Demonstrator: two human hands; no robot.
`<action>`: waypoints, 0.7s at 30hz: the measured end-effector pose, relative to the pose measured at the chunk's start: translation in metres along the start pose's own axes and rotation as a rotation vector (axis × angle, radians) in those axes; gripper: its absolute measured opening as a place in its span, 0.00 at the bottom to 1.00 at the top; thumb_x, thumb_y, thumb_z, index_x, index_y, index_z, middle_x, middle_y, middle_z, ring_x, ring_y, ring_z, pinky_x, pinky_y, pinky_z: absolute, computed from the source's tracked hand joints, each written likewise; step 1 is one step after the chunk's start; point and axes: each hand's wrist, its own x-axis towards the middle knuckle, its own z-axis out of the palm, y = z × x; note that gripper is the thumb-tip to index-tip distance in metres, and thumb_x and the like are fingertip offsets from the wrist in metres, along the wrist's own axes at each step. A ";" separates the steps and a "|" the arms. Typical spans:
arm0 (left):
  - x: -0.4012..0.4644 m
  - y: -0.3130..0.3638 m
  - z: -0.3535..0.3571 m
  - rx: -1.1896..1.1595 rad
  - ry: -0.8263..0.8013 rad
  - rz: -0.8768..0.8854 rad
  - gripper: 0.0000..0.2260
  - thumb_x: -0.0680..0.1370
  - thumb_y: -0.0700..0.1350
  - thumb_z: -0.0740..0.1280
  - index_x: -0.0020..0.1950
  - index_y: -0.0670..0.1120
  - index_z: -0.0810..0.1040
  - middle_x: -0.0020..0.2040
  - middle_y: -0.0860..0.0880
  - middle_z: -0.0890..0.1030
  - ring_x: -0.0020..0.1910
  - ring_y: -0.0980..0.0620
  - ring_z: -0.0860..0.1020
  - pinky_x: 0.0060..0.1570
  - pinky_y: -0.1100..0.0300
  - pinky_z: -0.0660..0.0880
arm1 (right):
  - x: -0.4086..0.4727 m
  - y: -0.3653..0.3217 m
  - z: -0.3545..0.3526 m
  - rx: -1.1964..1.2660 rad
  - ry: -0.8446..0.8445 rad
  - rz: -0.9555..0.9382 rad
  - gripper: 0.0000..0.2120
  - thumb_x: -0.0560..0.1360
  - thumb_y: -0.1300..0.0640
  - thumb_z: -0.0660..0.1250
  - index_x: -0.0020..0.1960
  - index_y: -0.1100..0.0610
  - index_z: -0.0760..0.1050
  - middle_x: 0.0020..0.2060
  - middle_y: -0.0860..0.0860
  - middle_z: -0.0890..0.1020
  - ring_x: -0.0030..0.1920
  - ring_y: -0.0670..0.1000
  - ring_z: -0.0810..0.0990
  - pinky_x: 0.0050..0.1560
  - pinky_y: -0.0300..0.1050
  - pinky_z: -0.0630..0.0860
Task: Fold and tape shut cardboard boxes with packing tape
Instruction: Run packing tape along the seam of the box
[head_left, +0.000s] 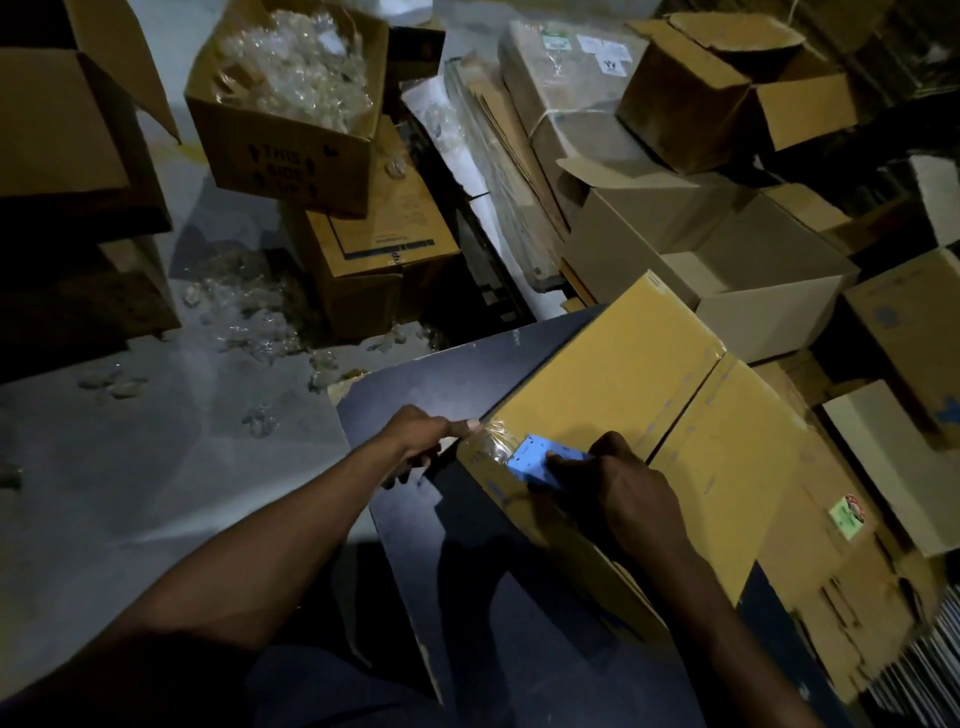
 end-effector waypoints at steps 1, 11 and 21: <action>0.006 -0.008 -0.004 0.043 0.044 0.028 0.23 0.64 0.61 0.84 0.48 0.45 0.87 0.43 0.43 0.88 0.37 0.45 0.83 0.39 0.49 0.83 | 0.001 0.000 0.001 -0.010 -0.004 -0.002 0.25 0.77 0.38 0.71 0.73 0.34 0.72 0.53 0.47 0.70 0.43 0.55 0.80 0.41 0.47 0.72; -0.045 -0.018 0.048 0.103 -0.218 0.698 0.48 0.77 0.59 0.78 0.89 0.63 0.52 0.86 0.56 0.67 0.82 0.58 0.68 0.81 0.56 0.67 | 0.004 0.003 -0.012 0.011 -0.107 -0.028 0.28 0.81 0.40 0.67 0.79 0.31 0.64 0.56 0.49 0.72 0.48 0.55 0.81 0.41 0.47 0.75; -0.024 0.011 0.034 0.944 0.069 1.468 0.39 0.81 0.56 0.75 0.88 0.45 0.63 0.88 0.47 0.63 0.88 0.50 0.58 0.85 0.44 0.60 | 0.011 0.004 -0.017 0.048 -0.151 -0.005 0.24 0.81 0.39 0.67 0.76 0.32 0.69 0.54 0.50 0.72 0.48 0.59 0.82 0.42 0.49 0.75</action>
